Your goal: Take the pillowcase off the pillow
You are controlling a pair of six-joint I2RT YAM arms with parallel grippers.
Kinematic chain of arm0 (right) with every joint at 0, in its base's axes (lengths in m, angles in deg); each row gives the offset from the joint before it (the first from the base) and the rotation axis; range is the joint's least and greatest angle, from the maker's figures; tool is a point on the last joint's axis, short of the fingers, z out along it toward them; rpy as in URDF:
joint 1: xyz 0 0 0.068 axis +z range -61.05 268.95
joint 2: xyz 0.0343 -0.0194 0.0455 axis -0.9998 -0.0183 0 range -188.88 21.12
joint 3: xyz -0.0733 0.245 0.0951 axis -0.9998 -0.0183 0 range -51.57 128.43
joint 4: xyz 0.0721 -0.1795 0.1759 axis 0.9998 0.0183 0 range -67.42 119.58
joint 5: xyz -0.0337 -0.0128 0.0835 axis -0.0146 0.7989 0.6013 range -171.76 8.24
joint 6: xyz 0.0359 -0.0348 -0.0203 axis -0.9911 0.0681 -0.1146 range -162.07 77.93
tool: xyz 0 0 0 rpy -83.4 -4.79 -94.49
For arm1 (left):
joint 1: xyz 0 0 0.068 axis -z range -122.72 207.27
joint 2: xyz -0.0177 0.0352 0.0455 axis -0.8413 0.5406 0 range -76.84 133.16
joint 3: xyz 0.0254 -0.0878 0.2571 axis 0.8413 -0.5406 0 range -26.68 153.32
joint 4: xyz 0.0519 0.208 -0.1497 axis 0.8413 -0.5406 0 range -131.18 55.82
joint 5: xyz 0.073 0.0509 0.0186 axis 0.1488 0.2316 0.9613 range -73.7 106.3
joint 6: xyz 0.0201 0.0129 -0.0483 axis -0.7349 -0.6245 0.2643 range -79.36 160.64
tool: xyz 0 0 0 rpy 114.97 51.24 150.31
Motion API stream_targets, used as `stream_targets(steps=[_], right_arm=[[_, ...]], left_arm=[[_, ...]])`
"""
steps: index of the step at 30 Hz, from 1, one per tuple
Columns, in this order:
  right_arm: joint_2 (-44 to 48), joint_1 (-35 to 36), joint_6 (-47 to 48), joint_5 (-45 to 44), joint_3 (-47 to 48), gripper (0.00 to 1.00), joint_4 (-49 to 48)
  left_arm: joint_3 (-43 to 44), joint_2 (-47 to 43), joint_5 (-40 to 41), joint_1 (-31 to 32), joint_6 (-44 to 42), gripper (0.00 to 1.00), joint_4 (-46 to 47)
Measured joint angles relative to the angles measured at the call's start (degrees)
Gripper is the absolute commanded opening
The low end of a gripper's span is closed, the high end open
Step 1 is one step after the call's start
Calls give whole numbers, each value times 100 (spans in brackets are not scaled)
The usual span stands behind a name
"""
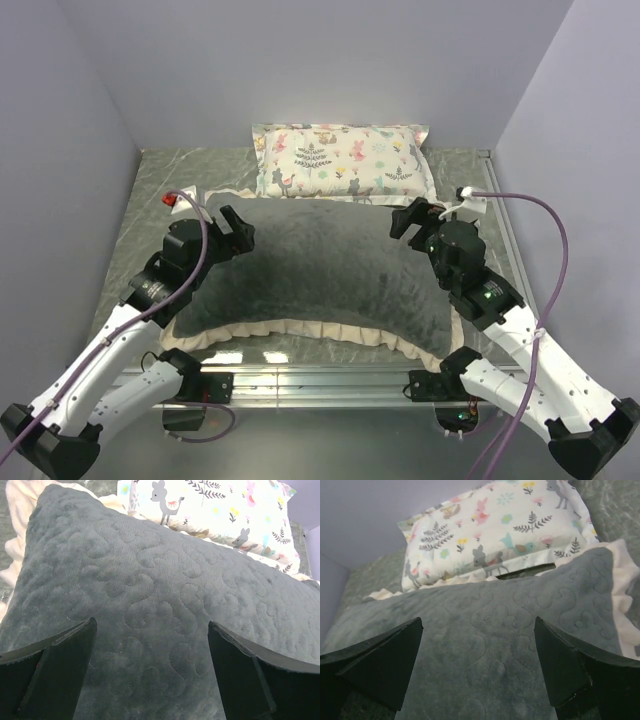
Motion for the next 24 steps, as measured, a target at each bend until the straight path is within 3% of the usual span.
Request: stream_targets(steps=[13, 24], right_arm=[[319, 170, 424, 1008, -39, 100, 713], [664, 2061, -166, 479, -498, 100, 1246]], left_arm=[[-125, -457, -575, 2, 181, 99, -173], [-793, -885, -739, 435, 610, 99, -680]])
